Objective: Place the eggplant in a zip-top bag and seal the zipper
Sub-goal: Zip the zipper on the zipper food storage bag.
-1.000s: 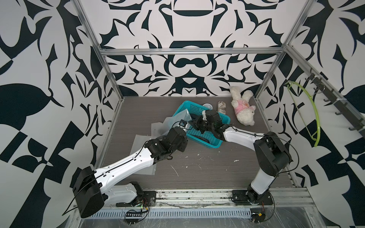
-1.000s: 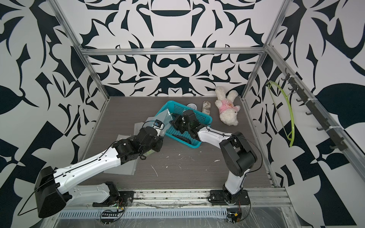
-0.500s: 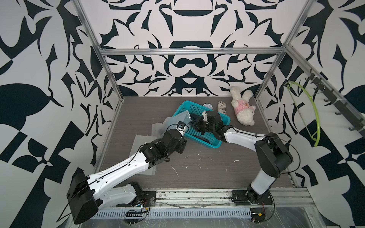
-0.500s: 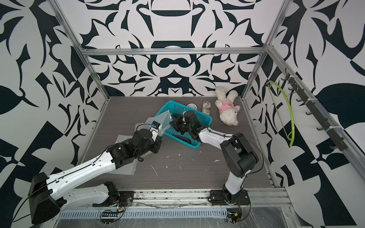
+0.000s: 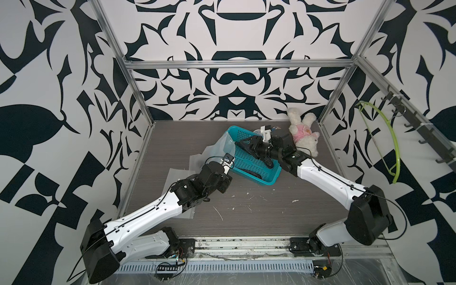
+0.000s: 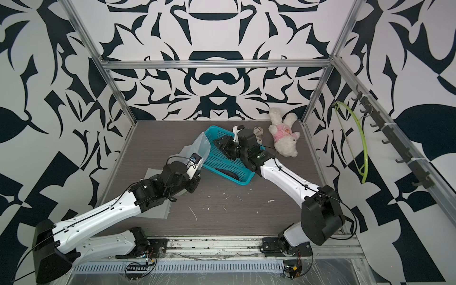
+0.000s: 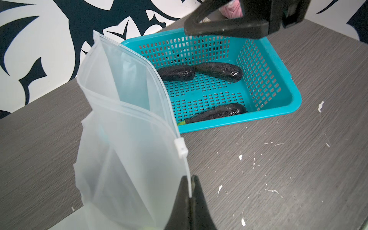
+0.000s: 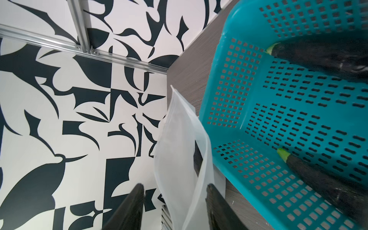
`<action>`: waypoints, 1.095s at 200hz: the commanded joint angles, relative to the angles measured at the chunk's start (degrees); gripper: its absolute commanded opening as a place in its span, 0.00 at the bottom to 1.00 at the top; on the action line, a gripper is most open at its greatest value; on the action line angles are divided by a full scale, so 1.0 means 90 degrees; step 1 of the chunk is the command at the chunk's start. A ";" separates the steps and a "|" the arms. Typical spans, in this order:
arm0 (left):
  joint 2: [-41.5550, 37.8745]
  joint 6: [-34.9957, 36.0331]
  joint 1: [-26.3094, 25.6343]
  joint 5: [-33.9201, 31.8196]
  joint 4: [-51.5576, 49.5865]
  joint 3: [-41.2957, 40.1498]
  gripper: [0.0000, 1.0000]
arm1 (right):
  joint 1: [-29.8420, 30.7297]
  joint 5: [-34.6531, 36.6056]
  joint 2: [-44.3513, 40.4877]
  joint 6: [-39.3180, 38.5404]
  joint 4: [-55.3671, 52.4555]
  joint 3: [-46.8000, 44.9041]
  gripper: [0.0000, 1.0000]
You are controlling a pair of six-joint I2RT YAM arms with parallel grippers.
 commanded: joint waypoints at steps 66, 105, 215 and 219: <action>0.0169 0.0300 -0.0020 -0.0370 -0.0021 0.0373 0.00 | 0.0675 -0.0140 0.0155 -0.0384 -0.0839 0.0401 0.53; 0.0272 0.0334 -0.0020 -0.0348 -0.0021 0.0408 0.00 | 0.0842 -0.0128 0.0182 -0.0275 -0.0880 0.0418 0.50; 0.0449 0.0369 -0.0020 -0.0234 -0.0119 0.0583 0.00 | 0.1021 -0.0240 0.0544 -0.0183 -0.0930 0.0666 0.37; 0.0441 0.0368 -0.0020 -0.0229 -0.0119 0.0568 0.00 | 0.1022 -0.0232 0.0542 -0.0177 -0.0918 0.0664 0.36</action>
